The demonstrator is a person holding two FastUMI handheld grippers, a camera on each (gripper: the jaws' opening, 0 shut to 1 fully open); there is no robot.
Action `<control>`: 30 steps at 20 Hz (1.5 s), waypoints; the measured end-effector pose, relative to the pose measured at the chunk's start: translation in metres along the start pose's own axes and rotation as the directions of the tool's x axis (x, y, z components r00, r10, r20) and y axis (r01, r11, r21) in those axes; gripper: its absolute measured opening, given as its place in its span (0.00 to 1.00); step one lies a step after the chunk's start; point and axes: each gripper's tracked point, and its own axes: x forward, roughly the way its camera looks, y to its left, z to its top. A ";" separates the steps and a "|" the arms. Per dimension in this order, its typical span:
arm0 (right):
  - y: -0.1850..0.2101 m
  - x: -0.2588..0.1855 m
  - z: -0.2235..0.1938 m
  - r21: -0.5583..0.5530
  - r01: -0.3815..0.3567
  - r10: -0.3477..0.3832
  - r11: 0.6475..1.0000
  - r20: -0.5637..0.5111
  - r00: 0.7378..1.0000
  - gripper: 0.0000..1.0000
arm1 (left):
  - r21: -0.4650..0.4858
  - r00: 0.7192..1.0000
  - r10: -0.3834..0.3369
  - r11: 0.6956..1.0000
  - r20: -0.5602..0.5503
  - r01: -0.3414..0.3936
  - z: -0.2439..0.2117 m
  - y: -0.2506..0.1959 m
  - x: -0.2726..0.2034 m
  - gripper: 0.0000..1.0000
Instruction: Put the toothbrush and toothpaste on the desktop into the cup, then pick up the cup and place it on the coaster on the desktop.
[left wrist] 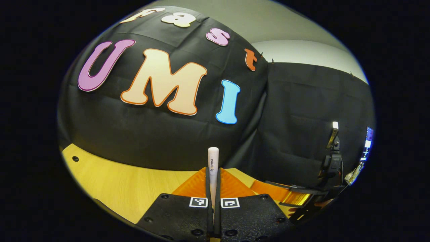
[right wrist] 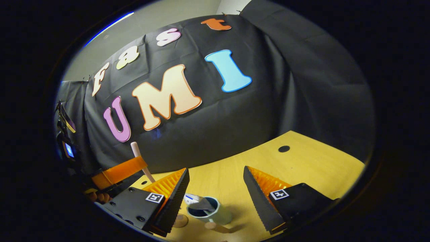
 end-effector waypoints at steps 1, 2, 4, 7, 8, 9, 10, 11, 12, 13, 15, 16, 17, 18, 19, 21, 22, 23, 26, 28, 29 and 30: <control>-0.010 -0.007 0.004 0.005 0.023 -0.023 1.000 0.010 1.000 0.98 | -0.012 1.000 -0.006 1.000 0.002 0.006 -0.004 -0.002 0.003 0.00; -0.021 -0.016 0.005 0.002 0.049 -0.049 0.999 0.014 0.999 0.98 | -0.025 1.000 -0.008 1.000 0.002 0.008 -0.009 -0.003 0.006 0.00; -0.041 -0.029 0.004 -0.009 0.094 -0.094 0.996 0.017 0.995 0.98 | -0.044 1.000 -0.012 0.999 -0.011 0.012 -0.024 -0.006 0.009 0.00; -0.064 -0.044 -0.007 -0.019 0.138 -0.138 0.990 -0.004 0.990 0.98 | -0.065 1.000 -0.006 0.998 -0.011 0.005 -0.038 -0.005 0.010 0.00; -0.069 -0.046 -0.012 -0.021 0.147 -0.148 0.989 -0.013 0.989 0.98 | -0.068 1.000 -0.007 0.998 -0.008 0.006 -0.043 -0.006 0.011 0.00; -0.071 -0.049 -0.016 -0.018 0.152 -0.152 0.988 -0.021 0.988 0.98 | -0.067 1.000 -0.006 0.998 -0.016 0.005 -0.048 -0.006 0.012 0.00; -0.072 -0.051 -0.019 -0.015 0.153 -0.154 0.988 -0.028 0.988 0.98 | -0.066 1.000 -0.006 0.998 -0.029 0.004 -0.057 -0.006 0.012 0.00; -0.073 -0.052 -0.023 -0.015 0.154 -0.154 0.988 -0.033 0.987 0.98 | -0.066 0.999 -0.011 0.998 -0.049 0.007 -0.063 -0.006 0.011 0.00; -0.073 -0.051 -0.028 -0.017 0.154 -0.154 0.988 -0.040 0.987 0.93 | -0.072 0.999 -0.010 0.997 -0.054 0.006 -0.069 -0.007 0.012 0.02; -0.072 -0.052 -0.031 -0.024 0.152 -0.153 0.988 -0.048 0.987 0.98 | -0.079 0.998 -0.007 0.997 -0.064 0.002 -0.071 -0.006 0.007 0.05; -0.070 -0.051 -0.035 -0.035 0.143 -0.145 0.989 -0.060 0.988 0.98 | -0.088 0.998 0.007 0.996 -0.067 -0.013 -0.073 -0.006 0.004 0.15; -0.068 -0.052 -0.035 -0.034 0.137 -0.139 0.990 -0.066 0.988 0.98 | -0.086 0.997 0.013 0.996 -0.078 -0.019 -0.076 -0.005 0.001 0.23; -0.067 -0.052 -0.035 -0.032 0.132 -0.134 0.991 -0.070 0.989 0.98 | -0.086 0.997 0.015 0.996 -0.080 -0.021 -0.075 -0.004 -0.001 0.41; -0.065 -0.052 -0.034 -0.033 0.128 -0.130 0.991 -0.072 0.989 0.98 | -0.083 0.997 0.021 0.996 -0.080 -0.028 -0.073 -0.002 -0.004 0.59; -0.063 -0.052 -0.034 -0.037 0.124 -0.127 0.992 -0.073 0.989 0.98 | -0.078 0.997 0.033 0.996 -0.076 -0.038 -0.069 0.001 -0.009 0.64; -0.056 -0.052 -0.032 -0.043 0.108 -0.111 0.993 -0.083 0.990 0.98 | -0.060 0.996 0.072 0.995 -0.055 -0.076 -0.056 0.011 -0.017 0.87; -0.050 -0.052 -0.031 -0.045 0.096 -0.100 0.994 -0.089 0.991 0.98 | -0.049 0.995 0.092 0.994 -0.048 -0.095 -0.051 0.017 -0.022 0.91; -0.044 -0.050 -0.030 -0.051 0.081 -0.086 0.995 -0.099 0.991 0.98 | -0.036 0.993 0.110 0.993 -0.040 -0.111 -0.044 0.023 -0.027 0.93; -0.019 -0.046 -0.034 -0.089 0.009 -0.022 0.996 -0.146 0.989 0.98 | 0.005 0.982 0.186 0.982 -0.022 -0.186 -0.023 0.048 -0.047 0.93; -0.002 -0.041 -0.044 -0.110 -0.049 0.027 0.993 -0.192 0.981 0.98 | 0.023 0.970 0.244 0.970 -0.022 -0.243 -0.015 0.066 -0.060 0.93; 0.006 -0.038 -0.053 -0.116 -0.082 0.053 0.990 -0.230 0.972 0.98 | 0.033 0.962 0.271 0.962 -0.025 -0.270 -0.012 0.075 -0.068 0.93; 0.012 -0.037 -0.062 -0.121 -0.108 0.073 0.987 -0.264 0.962 0.98 | 0.044 0.954 0.300 0.953 -0.026 -0.299 -0.008 0.083 -0.076 0.93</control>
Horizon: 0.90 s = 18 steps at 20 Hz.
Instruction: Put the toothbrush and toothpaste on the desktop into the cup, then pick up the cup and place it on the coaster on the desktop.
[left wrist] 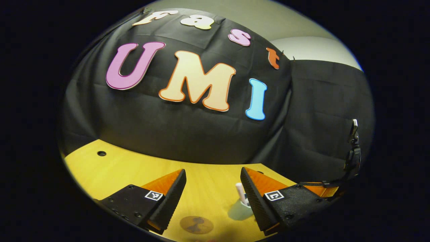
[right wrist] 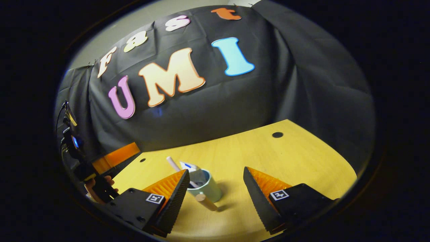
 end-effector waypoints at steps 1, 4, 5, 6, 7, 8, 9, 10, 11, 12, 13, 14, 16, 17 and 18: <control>0.004 0.004 -0.009 -0.016 -0.018 0.017 1.000 -0.042 0.999 0.94 | 0.012 1.000 0.030 0.999 -0.003 -0.030 0.001 0.011 -0.006 0.94; 0.015 0.017 -0.036 -0.061 -0.057 0.046 0.997 -0.180 0.983 0.98 | 0.040 0.993 0.108 0.994 -0.046 -0.106 -0.002 0.035 -0.025 0.93; 0.018 0.020 -0.044 -0.070 -0.069 0.052 0.995 -0.223 0.973 0.98 | 0.047 0.990 0.130 0.991 -0.058 -0.127 -0.003 0.041 -0.033 0.94; 0.020 0.024 -0.049 -0.082 -0.080 0.057 0.993 -0.257 0.965 0.98 | 0.054 0.986 0.150 0.988 -0.068 -0.147 -0.004 0.046 -0.042 0.94; 0.019 0.025 -0.054 -0.096 -0.089 0.058 0.991 -0.292 0.955 0.98 | 0.060 0.982 0.170 0.984 -0.078 -0.165 -0.006 0.051 -0.051 0.94; 0.019 0.027 -0.058 -0.118 -0.100 0.057 0.988 -0.321 0.945 0.98 | 0.066 0.977 0.190 0.981 -0.092 -0.184 -0.009 0.054 -0.059 0.94; 0.019 0.030 -0.060 -0.145 -0.110 0.055 0.983 -0.343 0.938 0.98 | 0.071 0.971 0.212 0.976 -0.109 -0.205 -0.012 0.058 -0.067 0.94; 0.020 0.034 -0.064 -0.170 -0.124 0.052 0.978 -0.375 0.926 0.98 | 0.075 0.965 0.232 0.972 -0.125 -0.224 -0.016 0.063 -0.075 0.94; 0.021 0.037 -0.068 -0.196 -0.139 0.049 0.971 -0.405 0.913 0.98 | 0.078 0.958 0.252 0.967 -0.140 -0.243 -0.019 0.067 -0.083 0.94; 0.022 0.037 -0.073 -0.222 -0.158 0.048 0.962 -0.433 0.900 0.98 | 0.083 0.951 0.270 0.962 -0.148 -0.261 -0.021 0.071 -0.090 0.94; 0.023 0.039 -0.078 -0.245 -0.176 0.046 0.953 -0.460 0.887 0.98 | 0.089 0.943 0.292 0.956 -0.159 -0.280 -0.023 0.076 -0.096 0.94; 0.022 0.041 -0.083 -0.265 -0.189 0.040 0.945 -0.482 0.875 0.93 | 0.096 0.935 0.312 0.949 -0.168 -0.299 -0.025 0.080 -0.101 0.94; 0.018 0.043 -0.090 -0.303 -0.203 0.018 0.931 -0.517 0.856 0.92 | 0.105 0.922 0.345 0.938 -0.177 -0.330 -0.026 0.087 -0.111 0.94; 0.016 0.045 -0.092 -0.312 -0.205 0.010 0.928 -0.529 0.849 0.92 | 0.108 0.916 0.358 0.933 -0.181 -0.343 -0.026 0.090 -0.114 0.93; 0.014 0.046 -0.097 -0.315 -0.205 0.002 0.927 -0.542 0.841 0.94 | 0.113 0.910 0.370 0.928 -0.185 -0.354 -0.028 0.093 -0.117 0.93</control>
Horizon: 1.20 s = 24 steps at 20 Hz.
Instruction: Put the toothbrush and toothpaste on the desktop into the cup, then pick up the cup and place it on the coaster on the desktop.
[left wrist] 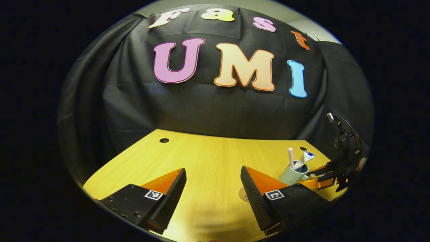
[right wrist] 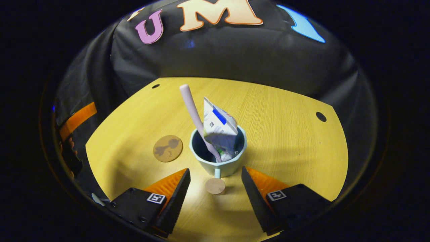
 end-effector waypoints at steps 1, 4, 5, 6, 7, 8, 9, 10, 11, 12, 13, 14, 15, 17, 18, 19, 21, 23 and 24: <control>-0.002 0.002 -0.002 0.000 0.002 -0.002 1.000 -0.013 1.000 0.81 | 0.002 1.000 0.012 1.000 -0.005 -0.012 -0.002 0.003 -0.002 0.94; -0.007 0.009 -0.006 0.004 0.014 -0.014 1.000 -0.044 0.999 0.62 | 0.004 0.999 0.033 0.999 -0.019 -0.033 -0.007 0.006 -0.006 0.94; -0.005 0.011 -0.009 0.016 0.008 -0.008 1.000 -0.054 0.999 0.55 | 0.004 0.999 0.037 0.999 -0.027 -0.037 -0.010 0.006 -0.007 0.94; -0.005 0.013 -0.011 0.025 0.008 -0.007 1.000 -0.064 0.998 0.51 | 0.005 0.999 0.038 0.999 -0.035 -0.038 -0.013 0.005 -0.008 0.94; -0.007 0.013 -0.013 0.027 0.006 -0.004 1.000 -0.066 0.998 0.37 | 0.006 0.998 0.039 0.999 -0.042 -0.039 -0.016 0.004 -0.010 0.94; -0.007 0.012 -0.012 0.019 0.010 -0.009 1.000 -0.067 0.998 0.29 | 0.004 0.998 0.039 0.999 -0.051 -0.038 -0.020 0.004 -0.012 0.93; -0.009 0.014 -0.012 -0.005 0.015 -0.015 1.000 -0.060 0.998 0.27 | 0.000 0.998 0.039 0.999 -0.057 -0.039 -0.022 0.003 -0.013 0.94; -0.010 0.014 -0.012 -0.023 0.028 -0.030 0.999 -0.060 0.998 0.24 | -0.005 0.997 0.039 0.999 -0.063 -0.040 -0.024 0.002 -0.014 0.93; -0.010 0.012 -0.012 -0.034 0.040 -0.042 0.999 -0.056 0.998 0.20 | -0.012 0.997 0.041 0.999 -0.067 -0.041 -0.026 0.002 -0.015 0.96; -0.010 0.012 -0.012 -0.044 0.046 -0.048 0.998 -0.051 0.998 0.18 | -0.017 0.996 0.044 0.999 -0.072 -0.045 -0.028 0.002 -0.014 0.94; -0.010 0.014 -0.013 -0.044 0.050 -0.052 0.998 -0.048 0.997 0.21 | -0.020 0.996 0.052 0.998 -0.073 -0.053 -0.029 0.004 -0.012 0.94; -0.009 0.012 -0.012 -0.047 0.052 -0.054 0.998 -0.045 0.998 0.18 | -0.024 0.996 0.055 0.998 -0.070 -0.057 -0.028 0.007 -0.012 0.94; -0.010 0.012 -0.010 -0.056 0.057 -0.059 0.997 -0.035 0.998 0.18 | -0.029 0.996 0.057 0.998 -0.064 -0.059 -0.026 0.008 -0.012 0.94; -0.006 0.010 -0.005 -0.059 0.061 -0.062 0.996 -0.019 0.998 0.16 | -0.027 0.997 0.057 0.998 -0.055 -0.059 -0.023 0.010 -0.012 0.94; -0.003 0.008 -0.001 -0.059 0.061 -0.062 0.996 -0.008 0.998 0.16 | -0.023 0.997 0.060 0.998 -0.053 -0.061 -0.022 0.013 -0.013 0.94; 0.000 0.006 0.002 -0.061 0.059 -0.058 0.996 0.012 0.998 0.16 | -0.019 0.997 0.061 0.998 -0.051 -0.062 -0.022 0.015 -0.013 0.94; 0.008 0.003 0.015 -0.070 0.058 -0.054 0.996 0.060 0.997 0.14 | -0.023 0.997 0.058 0.998 -0.049 -0.059 -0.021 0.019 -0.017 0.94; 0.014 0.003 0.019 -0.103 0.063 -0.055 0.993 0.073 0.996 0.10 | -0.037 0.997 0.054 0.998 -0.050 -0.056 -0.023 0.021 -0.018 0.94; 0.015 0.003 0.019 -0.111 0.067 -0.059 0.992 0.074 0.996 0.12 | -0.046 0.997 0.054 0.997 -0.052 -0.056 -0.025 0.023 -0.019 0.94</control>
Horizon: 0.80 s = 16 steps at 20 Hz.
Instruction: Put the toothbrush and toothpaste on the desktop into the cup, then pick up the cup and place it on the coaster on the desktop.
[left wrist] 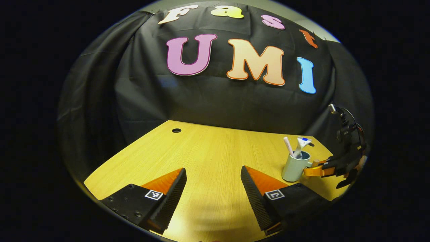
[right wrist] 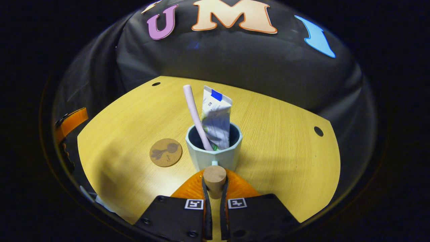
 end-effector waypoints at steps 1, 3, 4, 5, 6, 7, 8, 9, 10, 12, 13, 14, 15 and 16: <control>0.002 0.001 0.001 0.000 0.002 -0.002 1.000 0.001 1.000 0.12 | -0.007 1.000 0.001 1.000 -0.003 -0.001 -0.002 0.002 -0.001 0.94; 0.003 0.002 0.000 0.008 0.002 -0.002 1.000 -0.002 1.000 0.10 | -0.012 1.000 0.004 1.000 -0.006 -0.004 -0.004 0.006 -0.002 0.94; 0.003 0.003 -0.001 0.011 0.002 -0.002 1.000 -0.007 1.000 0.10 | -0.010 1.000 0.006 1.000 -0.010 -0.006 -0.005 0.008 -0.002 0.94; 0.004 0.002 -0.002 0.013 0.002 -0.002 1.000 -0.008 1.000 0.10 | -0.008 1.000 0.006 1.000 -0.011 -0.006 -0.006 0.008 -0.002 0.94; 0.003 0.002 -0.001 0.011 0.002 -0.002 1.000 -0.009 1.000 0.10 | -0.006 1.000 0.006 1.000 -0.014 -0.007 -0.007 0.010 -0.003 0.94; 0.003 0.002 -0.002 0.007 0.001 -0.001 1.000 -0.011 1.000 0.10 | -0.005 1.000 0.006 1.000 -0.014 -0.006 -0.007 0.010 -0.003 0.94; 0.003 0.002 -0.003 0.004 0.000 0.000 1.000 -0.014 1.000 0.10 | -0.006 1.000 0.005 1.000 -0.016 -0.005 -0.008 0.009 -0.003 0.94; 0.003 0.001 -0.003 0.004 -0.002 0.002 1.000 -0.017 1.000 0.10 | -0.008 1.000 0.003 1.000 -0.018 -0.003 -0.008 0.008 -0.003 0.94; 0.003 0.001 -0.003 0.009 -0.004 0.004 1.000 -0.018 1.000 0.10 | -0.011 1.000 0.000 1.000 -0.020 -0.001 -0.009 0.008 -0.004 0.94; 0.004 0.000 -0.004 0.014 -0.010 0.010 1.000 -0.022 1.000 0.10 | -0.012 1.000 -0.003 1.000 -0.024 0.003 -0.011 0.005 -0.003 0.94; 0.005 0.002 -0.006 0.020 -0.013 0.013 1.000 -0.024 1.000 0.09 | -0.011 1.000 -0.004 1.000 -0.025 0.004 -0.011 0.003 -0.002 0.94; 0.006 0.001 -0.007 0.022 -0.014 0.015 1.000 -0.032 0.999 0.10 | -0.010 1.000 -0.008 1.000 -0.027 0.007 -0.012 0.002 -0.002 0.94; 0.005 0.001 -0.009 0.024 -0.014 0.015 1.000 -0.041 0.999 0.10 | -0.011 1.000 -0.009 1.000 -0.028 0.009 -0.012 0.001 -0.003 0.94; 0.006 0.002 -0.013 0.027 -0.018 0.019 0.999 -0.053 0.998 0.12 | -0.012 0.999 -0.010 1.000 -0.030 0.009 -0.013 0.001 -0.002 0.94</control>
